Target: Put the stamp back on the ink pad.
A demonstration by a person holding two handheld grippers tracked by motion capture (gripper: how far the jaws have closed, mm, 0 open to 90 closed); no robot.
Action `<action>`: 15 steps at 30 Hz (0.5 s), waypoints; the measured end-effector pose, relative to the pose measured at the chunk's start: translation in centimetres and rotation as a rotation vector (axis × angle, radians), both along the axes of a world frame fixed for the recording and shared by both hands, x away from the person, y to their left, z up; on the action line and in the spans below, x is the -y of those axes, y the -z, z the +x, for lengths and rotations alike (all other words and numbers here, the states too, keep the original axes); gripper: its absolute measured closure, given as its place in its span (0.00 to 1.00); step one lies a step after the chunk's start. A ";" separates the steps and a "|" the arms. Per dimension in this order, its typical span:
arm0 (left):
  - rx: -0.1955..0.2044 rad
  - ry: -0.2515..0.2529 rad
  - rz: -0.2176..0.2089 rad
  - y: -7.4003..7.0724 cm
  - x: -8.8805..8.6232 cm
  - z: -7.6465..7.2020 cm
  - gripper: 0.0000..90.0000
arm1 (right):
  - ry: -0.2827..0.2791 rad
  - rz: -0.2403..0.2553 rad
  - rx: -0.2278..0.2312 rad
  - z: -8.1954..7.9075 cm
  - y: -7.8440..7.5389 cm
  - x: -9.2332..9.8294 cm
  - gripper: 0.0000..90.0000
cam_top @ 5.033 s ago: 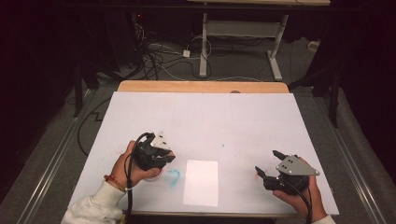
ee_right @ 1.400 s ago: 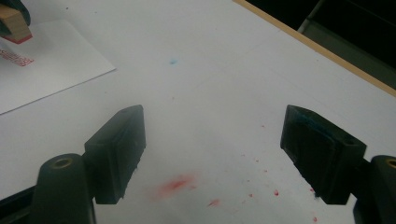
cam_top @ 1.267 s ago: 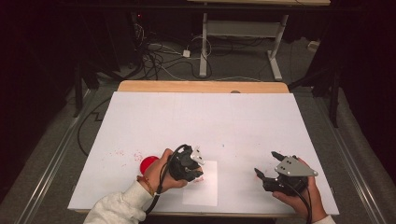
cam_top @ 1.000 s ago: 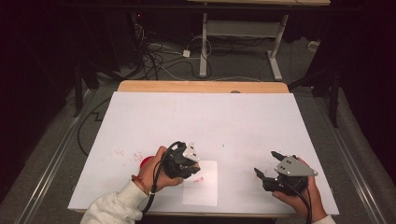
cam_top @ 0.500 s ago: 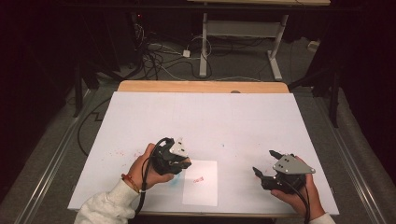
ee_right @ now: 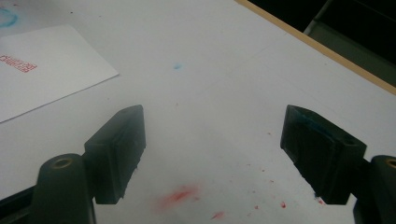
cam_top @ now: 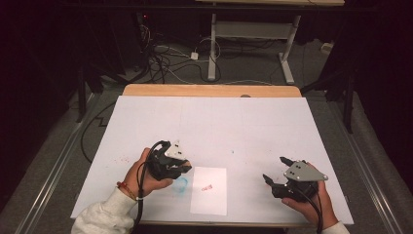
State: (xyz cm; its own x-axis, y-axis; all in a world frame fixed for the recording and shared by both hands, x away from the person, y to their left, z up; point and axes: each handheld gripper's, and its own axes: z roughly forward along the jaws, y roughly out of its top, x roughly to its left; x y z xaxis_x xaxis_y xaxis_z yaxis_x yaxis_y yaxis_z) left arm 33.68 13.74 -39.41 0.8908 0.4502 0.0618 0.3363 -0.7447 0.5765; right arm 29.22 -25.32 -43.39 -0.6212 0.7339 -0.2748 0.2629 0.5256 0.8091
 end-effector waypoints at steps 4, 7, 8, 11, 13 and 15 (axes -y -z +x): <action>0.002 -0.032 -0.013 -0.1 -0.8 0.1 0.82 | 0.002 0.003 0.005 -0.1 -0.1 0.0 0.25; 0.002 -0.050 -0.011 -0.1 -1.4 0.2 0.82 | -0.002 -0.002 0.006 -0.1 -0.1 -0.1 0.25; 0.000 -0.053 -0.012 -0.1 -1.6 0.2 0.82 | -0.004 -0.003 0.007 -0.1 -0.1 -0.1 0.25; 0.002 -0.071 -0.013 -0.2 -2.2 0.2 0.82 | -0.006 -0.015 0.007 -0.3 0.0 -0.1 0.25; 0.001 -0.080 -0.014 -0.2 -2.5 0.2 0.82 | -0.006 -0.013 0.008 -0.4 0.0 0.0 0.25; 0.000 -0.086 -0.009 -0.2 -2.8 0.2 0.82 | -0.006 -0.010 0.008 -0.4 0.0 0.0 0.25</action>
